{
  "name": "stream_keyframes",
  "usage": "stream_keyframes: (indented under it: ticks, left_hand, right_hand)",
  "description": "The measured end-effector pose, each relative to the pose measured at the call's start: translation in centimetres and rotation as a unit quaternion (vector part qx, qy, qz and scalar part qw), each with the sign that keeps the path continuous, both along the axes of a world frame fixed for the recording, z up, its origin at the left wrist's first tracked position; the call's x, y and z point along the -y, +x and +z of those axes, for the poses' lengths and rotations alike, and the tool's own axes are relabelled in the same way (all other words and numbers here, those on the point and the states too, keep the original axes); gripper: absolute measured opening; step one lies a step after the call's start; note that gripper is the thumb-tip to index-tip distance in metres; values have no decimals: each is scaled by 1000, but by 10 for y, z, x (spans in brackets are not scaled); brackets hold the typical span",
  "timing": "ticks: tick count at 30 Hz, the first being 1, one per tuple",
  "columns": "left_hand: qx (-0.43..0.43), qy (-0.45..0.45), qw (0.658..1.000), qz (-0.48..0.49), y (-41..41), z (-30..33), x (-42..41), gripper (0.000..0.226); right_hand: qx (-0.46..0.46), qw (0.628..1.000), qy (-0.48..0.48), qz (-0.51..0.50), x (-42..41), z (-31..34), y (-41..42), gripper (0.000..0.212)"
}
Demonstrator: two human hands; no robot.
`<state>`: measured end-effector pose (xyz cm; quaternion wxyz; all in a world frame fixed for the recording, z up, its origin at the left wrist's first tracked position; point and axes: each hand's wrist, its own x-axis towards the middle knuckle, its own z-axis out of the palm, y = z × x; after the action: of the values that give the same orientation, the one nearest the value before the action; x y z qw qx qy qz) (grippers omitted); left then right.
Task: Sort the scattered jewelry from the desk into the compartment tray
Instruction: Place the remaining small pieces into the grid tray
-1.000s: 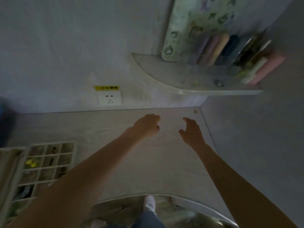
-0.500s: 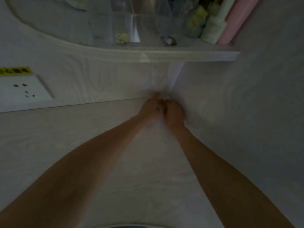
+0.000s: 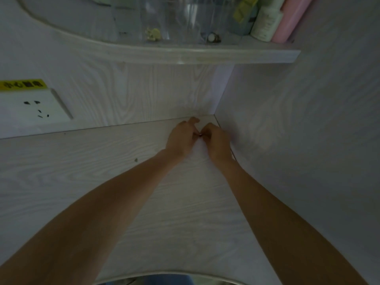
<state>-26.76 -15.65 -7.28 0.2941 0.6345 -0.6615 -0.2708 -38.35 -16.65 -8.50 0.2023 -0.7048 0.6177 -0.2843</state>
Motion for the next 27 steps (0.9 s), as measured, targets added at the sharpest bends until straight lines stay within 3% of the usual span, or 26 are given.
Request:
stream_keyframes:
  ticks: [7, 11, 15, 23, 27]
  left_hand:
    - [-118, 31, 990, 72, 34, 22, -31, 29]
    - [-147, 52, 981, 115, 81, 61, -68, 26]
    - [-190, 70, 968, 146, 137, 99, -115, 32]
    - [-134, 17, 971, 198, 245, 138, -201, 36]
    - [-159, 31, 956, 244, 289, 135, -241, 35]
  right_hand:
    - [133, 988, 66, 31, -26, 31, 17, 10]
    - [148, 983, 78, 79, -54, 72, 57, 11]
    - [242, 945, 150, 160, -86, 113, 111, 14]
    - [268, 903, 235, 242, -139, 147, 226, 4]
    - [246, 909, 239, 236, -167, 143, 278, 9]
